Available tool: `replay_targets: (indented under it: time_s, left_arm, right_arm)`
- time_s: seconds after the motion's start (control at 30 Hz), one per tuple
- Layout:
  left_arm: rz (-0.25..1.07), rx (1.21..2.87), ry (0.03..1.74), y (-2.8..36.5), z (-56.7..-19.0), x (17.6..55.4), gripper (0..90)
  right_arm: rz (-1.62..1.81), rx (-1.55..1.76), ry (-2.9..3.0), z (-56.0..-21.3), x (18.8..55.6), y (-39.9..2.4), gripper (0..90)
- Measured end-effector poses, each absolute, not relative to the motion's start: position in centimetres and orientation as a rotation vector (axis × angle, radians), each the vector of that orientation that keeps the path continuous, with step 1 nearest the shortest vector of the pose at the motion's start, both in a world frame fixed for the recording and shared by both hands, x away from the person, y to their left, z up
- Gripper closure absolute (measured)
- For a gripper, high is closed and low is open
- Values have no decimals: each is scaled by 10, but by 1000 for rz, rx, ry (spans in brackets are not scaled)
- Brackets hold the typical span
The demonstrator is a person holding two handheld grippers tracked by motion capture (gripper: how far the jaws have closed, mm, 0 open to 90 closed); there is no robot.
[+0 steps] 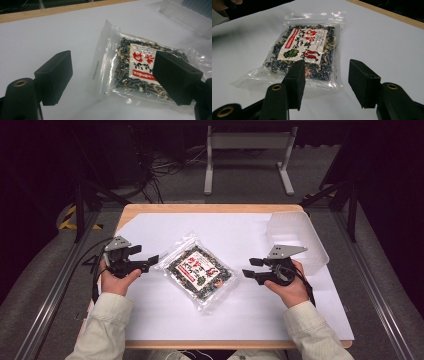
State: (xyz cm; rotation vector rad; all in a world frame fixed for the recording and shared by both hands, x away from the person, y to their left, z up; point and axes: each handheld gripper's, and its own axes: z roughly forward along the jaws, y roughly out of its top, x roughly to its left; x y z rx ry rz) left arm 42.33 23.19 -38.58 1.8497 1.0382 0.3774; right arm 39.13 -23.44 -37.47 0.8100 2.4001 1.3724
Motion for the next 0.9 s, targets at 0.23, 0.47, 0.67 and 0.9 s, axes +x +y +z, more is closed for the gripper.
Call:
replay_targets:
  time_s: [0.23, 0.47, 0.67, 0.9]
  left_arm:
    - [306, 1828, 1073, 233, -400, 444, 145]
    - [281, 1878, 1078, 226, -419, 459, 161]
    - [228, 1877, 1099, 225, -427, 465, 170]
    - [171, 1925, 1130, 219, -440, 473, 233]
  right_arm:
    - [1369, 814, 2382, -375, 389, -237, 469]
    - [1356, 818, 2378, -375, 383, -239, 462]
    - [1344, 825, 2379, -378, 383, -240, 455]
    - [1340, 821, 2387, -380, 383, -237, 451]
